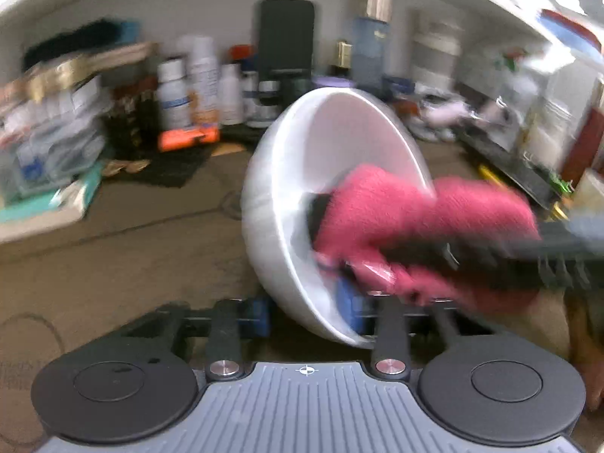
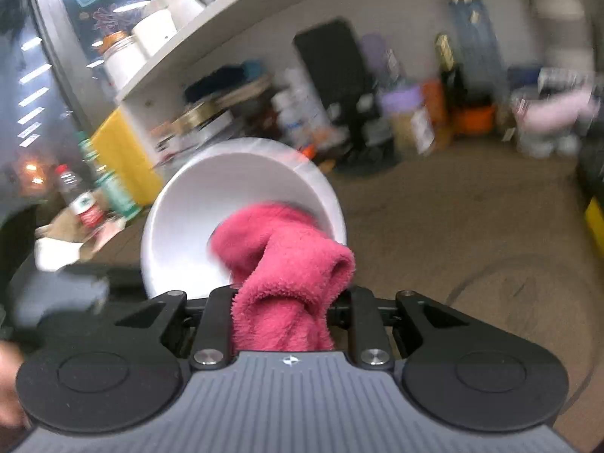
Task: Clean bowl
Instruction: 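Hold the bowl with the left gripper while the right gripper wipes the inner rim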
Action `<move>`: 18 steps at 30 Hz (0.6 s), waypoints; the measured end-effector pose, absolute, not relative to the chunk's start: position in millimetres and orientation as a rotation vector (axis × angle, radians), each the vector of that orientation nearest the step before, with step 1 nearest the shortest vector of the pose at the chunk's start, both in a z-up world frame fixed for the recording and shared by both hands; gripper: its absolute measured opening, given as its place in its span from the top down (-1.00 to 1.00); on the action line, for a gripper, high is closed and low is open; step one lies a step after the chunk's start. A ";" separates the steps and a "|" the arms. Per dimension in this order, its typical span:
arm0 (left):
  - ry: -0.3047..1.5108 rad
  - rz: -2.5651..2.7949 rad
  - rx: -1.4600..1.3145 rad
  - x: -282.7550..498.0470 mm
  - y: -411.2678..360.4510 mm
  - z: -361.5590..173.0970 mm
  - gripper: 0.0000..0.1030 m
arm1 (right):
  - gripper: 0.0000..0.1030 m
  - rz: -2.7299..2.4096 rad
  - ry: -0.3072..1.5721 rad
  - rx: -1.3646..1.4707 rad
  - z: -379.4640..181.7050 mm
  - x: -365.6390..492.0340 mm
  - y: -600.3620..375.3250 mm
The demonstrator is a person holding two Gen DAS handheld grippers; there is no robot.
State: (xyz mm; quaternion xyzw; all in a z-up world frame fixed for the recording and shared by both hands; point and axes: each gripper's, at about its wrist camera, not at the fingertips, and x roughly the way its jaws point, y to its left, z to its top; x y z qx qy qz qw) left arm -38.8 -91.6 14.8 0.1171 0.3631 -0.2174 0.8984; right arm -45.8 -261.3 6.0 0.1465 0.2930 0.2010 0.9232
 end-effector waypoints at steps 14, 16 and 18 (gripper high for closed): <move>0.760 -0.413 0.273 -41.3 -85.6 14.4 0.30 | 0.55 0.629 0.554 -0.058 36.5 -73.2 -208.8; 0.762 -0.412 0.270 -40.9 -85.5 14.8 0.30 | 0.55 0.548 0.610 -0.038 27.0 -71.9 -223.8; 0.759 -0.416 0.275 -40.4 -85.2 14.7 0.30 | 0.55 0.499 0.629 -0.022 20.8 -68.8 -232.9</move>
